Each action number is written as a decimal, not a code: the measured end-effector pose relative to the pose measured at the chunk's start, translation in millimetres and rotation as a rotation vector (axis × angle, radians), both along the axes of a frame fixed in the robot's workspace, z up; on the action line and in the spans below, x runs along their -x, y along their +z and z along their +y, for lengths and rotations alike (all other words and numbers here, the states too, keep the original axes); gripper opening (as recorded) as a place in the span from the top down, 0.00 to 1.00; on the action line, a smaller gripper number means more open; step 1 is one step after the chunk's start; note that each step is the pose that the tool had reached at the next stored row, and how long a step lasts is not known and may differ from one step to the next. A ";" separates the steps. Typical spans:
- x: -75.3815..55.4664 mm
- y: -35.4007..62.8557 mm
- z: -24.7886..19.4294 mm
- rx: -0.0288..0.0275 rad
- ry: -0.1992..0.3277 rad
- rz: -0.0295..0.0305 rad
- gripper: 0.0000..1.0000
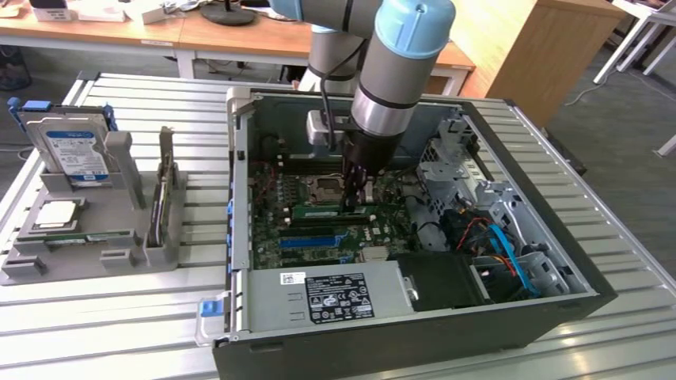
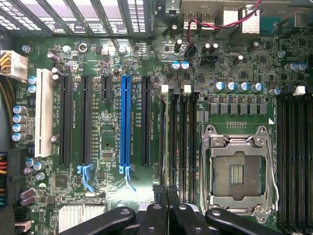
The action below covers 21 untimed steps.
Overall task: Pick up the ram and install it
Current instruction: 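Insert the ram into the slot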
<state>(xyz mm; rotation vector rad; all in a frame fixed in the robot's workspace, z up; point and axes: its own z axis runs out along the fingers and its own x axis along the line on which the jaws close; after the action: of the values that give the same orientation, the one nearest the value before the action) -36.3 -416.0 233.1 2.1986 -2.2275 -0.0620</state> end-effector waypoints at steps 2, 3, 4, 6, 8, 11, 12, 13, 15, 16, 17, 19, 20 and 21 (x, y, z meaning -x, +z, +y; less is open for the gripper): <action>0.0 -0.1 -0.1 -0.0001 0.000 0.0000 0.88; 0.0 -0.2 -0.3 -0.0001 0.000 0.0000 0.88; 0.0 -0.2 -0.3 -0.0001 0.000 0.0000 0.88; 0.0 -0.2 -0.3 -0.0001 0.000 0.0000 0.88; 0.0 -0.1 -0.6 0.0002 0.000 0.0001 0.88; 0.0 -0.1 -0.9 0.0000 0.000 0.0000 0.88; 0.0 -0.1 -0.9 0.0000 0.000 0.0000 0.88; 0.0 -0.1 -0.9 0.0000 0.000 0.0000 0.88; 0.0 -0.8 -1.0 -0.0001 0.000 0.0000 0.88; 0.0 -0.9 -1.1 0.0002 0.000 0.0001 0.88; 0.0 -0.9 -1.1 0.0003 0.000 0.0001 0.88; 0.0 -1.0 -1.0 0.0001 0.000 0.0001 0.88; 0.0 -1.0 -1.0 0.0001 0.000 0.0001 0.88; 0.0 -1.2 -1.0 0.0001 0.000 0.0001 0.88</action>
<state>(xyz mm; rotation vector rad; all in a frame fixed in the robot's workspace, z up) -36.3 -417.0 231.9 2.1985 -2.2274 -0.0620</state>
